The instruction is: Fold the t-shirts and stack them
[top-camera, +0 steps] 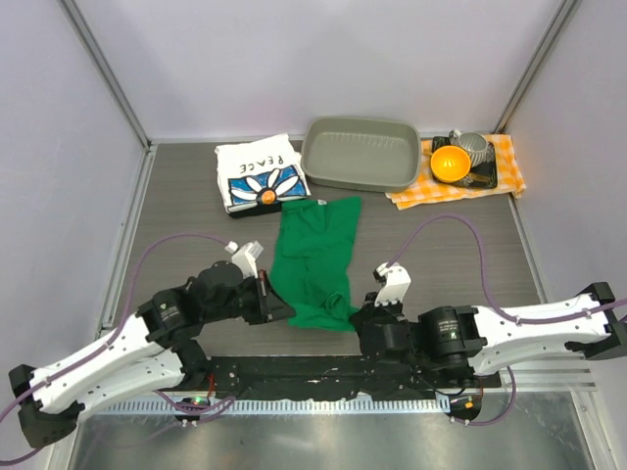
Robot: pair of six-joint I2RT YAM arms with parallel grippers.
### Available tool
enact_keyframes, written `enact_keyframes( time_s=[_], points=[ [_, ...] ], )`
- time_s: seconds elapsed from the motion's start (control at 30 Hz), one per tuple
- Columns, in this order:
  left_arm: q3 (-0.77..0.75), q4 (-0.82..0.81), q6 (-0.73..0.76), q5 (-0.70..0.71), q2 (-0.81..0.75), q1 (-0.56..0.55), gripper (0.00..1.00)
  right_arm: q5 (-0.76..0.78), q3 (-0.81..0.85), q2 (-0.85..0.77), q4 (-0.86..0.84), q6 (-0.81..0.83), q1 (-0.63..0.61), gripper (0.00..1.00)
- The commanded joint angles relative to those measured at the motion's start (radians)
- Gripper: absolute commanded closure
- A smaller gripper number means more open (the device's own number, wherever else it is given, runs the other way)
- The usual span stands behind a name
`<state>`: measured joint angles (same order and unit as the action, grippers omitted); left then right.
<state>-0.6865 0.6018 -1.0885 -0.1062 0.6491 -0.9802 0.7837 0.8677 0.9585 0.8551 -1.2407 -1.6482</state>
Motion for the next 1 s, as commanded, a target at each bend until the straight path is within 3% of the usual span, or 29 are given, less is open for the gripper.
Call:
enact_keyframes(
  time_s=[0.0, 0.17, 0.47, 0.73, 0.97],
  points=[
    [-0.064, -0.063, 0.064, 0.097, 0.099, 0.000, 1.00, 0.071, 0.022, 0.019, 0.009, 0.025, 0.083, 0.99],
    [-0.082, -0.114, 0.101, 0.109, 0.182, 0.058, 1.00, -0.010, -0.016, 0.054, -0.140, 0.148, 0.214, 0.99],
    [-0.038, -0.145, 0.108, 0.030, 0.169, 0.196, 1.00, -0.210, -0.072, 0.149, -0.378, 0.310, 0.338, 0.99],
    [0.004, -0.256, 0.156, -0.133, 0.282, 0.346, 1.00, -0.264, -0.056, 0.232, -0.453, 0.379, 0.448, 0.99],
    [0.001, -0.392, 0.160, -0.196, 0.434, 0.377, 1.00, -0.342, -0.055, 0.299, -0.525, 0.457, 0.579, 0.99]
  ],
)
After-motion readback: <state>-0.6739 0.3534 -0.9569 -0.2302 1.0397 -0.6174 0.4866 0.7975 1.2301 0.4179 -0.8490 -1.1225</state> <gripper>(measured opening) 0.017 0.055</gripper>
